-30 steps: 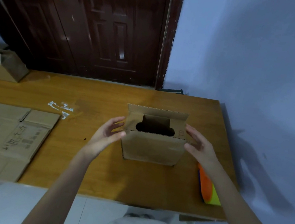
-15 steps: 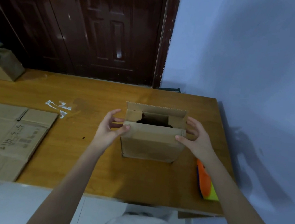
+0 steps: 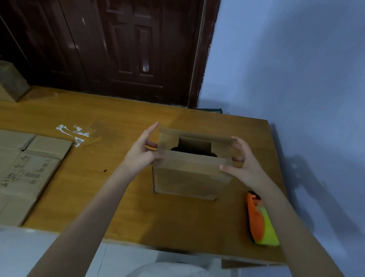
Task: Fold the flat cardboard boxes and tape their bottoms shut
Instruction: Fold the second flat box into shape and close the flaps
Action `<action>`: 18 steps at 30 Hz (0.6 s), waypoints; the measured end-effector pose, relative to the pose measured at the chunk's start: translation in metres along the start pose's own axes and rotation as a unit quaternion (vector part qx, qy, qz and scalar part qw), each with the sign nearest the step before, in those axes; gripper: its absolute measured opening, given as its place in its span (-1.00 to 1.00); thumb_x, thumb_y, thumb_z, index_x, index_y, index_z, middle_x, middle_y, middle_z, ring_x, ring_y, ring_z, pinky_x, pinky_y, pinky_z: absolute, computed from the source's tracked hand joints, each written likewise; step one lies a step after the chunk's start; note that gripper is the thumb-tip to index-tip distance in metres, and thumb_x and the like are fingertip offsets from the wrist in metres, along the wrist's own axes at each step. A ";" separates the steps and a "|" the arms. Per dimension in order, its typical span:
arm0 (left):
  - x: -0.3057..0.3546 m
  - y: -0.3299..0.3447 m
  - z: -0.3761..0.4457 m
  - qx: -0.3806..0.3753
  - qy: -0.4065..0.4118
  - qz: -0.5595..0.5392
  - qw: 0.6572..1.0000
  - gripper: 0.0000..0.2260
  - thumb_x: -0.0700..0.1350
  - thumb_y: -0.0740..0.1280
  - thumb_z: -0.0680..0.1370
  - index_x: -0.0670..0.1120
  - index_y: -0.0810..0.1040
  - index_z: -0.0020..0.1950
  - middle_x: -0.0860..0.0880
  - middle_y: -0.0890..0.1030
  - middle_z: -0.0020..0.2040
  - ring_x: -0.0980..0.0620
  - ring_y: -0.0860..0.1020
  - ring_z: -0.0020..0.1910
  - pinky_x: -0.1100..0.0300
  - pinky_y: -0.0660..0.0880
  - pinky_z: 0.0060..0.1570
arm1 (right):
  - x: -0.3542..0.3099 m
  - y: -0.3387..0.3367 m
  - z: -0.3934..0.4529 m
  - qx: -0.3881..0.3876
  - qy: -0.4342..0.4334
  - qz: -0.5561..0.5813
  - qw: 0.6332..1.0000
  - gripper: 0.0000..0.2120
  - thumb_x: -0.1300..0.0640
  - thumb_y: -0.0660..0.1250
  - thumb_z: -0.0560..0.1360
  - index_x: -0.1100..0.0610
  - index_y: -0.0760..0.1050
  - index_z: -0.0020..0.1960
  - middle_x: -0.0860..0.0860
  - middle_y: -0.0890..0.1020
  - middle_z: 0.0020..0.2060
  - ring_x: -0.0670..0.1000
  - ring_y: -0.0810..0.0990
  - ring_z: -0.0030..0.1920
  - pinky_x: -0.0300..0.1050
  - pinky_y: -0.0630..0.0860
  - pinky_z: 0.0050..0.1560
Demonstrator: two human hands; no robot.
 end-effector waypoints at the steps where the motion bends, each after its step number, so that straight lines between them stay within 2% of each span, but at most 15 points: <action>1: 0.000 0.000 0.001 -0.002 0.002 0.018 1.000 -0.36 -0.24 0.39 0.49 0.24 0.27 0.42 0.02 0.49 0.01 0.02 0.52 0.02 0.05 0.54 0.02 | 0.001 0.000 -0.001 0.003 -0.004 0.002 1.000 -0.24 0.14 0.50 0.38 -0.15 0.17 0.43 -0.10 0.29 0.41 -0.06 0.38 0.24 -0.03 0.43 0.16; 4: -0.006 0.000 0.004 -0.009 0.010 0.036 0.999 -0.58 -0.20 0.40 0.48 0.20 0.47 0.24 0.04 0.49 0.02 -0.02 0.52 0.03 -0.10 0.53 0.09 | 0.010 0.003 -0.004 0.009 -0.013 0.015 1.000 -0.41 0.08 0.47 0.42 -0.13 0.28 0.34 -0.12 0.36 0.32 -0.06 0.41 0.25 -0.09 0.48 0.10; 7: -0.009 -0.002 0.006 -0.005 0.010 0.028 1.000 -0.68 -0.18 0.42 0.47 0.15 0.55 0.14 -0.03 0.50 0.04 -0.06 0.52 0.06 -0.10 0.52 0.10 | 0.018 0.007 -0.006 0.015 0.003 0.021 1.000 -0.48 0.02 0.43 0.45 -0.11 0.31 0.34 -0.14 0.39 0.26 -0.08 0.45 0.18 -0.09 0.50 0.09; 10: -0.013 -0.004 0.005 -0.018 0.015 0.016 1.000 -0.70 -0.16 0.42 0.49 0.10 0.55 0.18 -0.10 0.52 0.09 -0.07 0.53 0.10 0.00 0.56 0.05 | 0.021 0.009 -0.006 0.020 0.010 0.017 1.000 -0.48 0.00 0.41 0.46 -0.08 0.33 0.37 -0.16 0.40 0.23 -0.11 0.47 0.13 -0.09 0.52 0.08; 14: -0.015 -0.004 0.001 -0.035 0.008 0.010 0.999 -0.65 -0.10 0.38 0.52 0.06 0.50 0.31 -0.03 0.51 0.14 -0.02 0.55 0.09 0.18 0.60 -0.15 | 0.020 0.008 -0.006 0.022 0.010 0.005 1.000 -0.50 -0.01 0.39 0.48 -0.05 0.35 0.38 -0.17 0.41 0.20 -0.18 0.47 0.08 -0.21 0.51 0.00; 16: -0.018 -0.005 0.002 -0.036 0.001 0.017 0.999 -0.63 -0.06 0.37 0.52 0.07 0.48 0.33 -0.03 0.49 0.21 -0.01 0.54 0.10 0.18 0.60 -0.15 | 0.017 0.006 -0.005 0.028 0.003 -0.010 1.000 -0.56 -0.02 0.34 0.52 -0.05 0.37 0.37 -0.18 0.42 0.19 -0.23 0.47 0.06 -0.29 0.48 -0.06; 18: -0.020 -0.006 0.003 -0.035 0.008 0.036 0.999 -0.63 0.01 0.36 0.51 0.11 0.49 0.31 -0.02 0.50 0.23 0.00 0.54 0.12 0.09 0.61 -0.08 | 0.015 0.006 -0.004 0.043 -0.004 -0.015 0.999 -0.65 0.00 0.26 0.56 -0.02 0.41 0.34 -0.17 0.47 0.14 -0.22 0.49 0.06 -0.40 0.46 -0.10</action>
Point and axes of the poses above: each hand's wrist, its own z-axis towards the middle knuckle, its own y-axis out of the palm, x = y × z, the point moved 1 cm from there along z, towards the middle knuckle
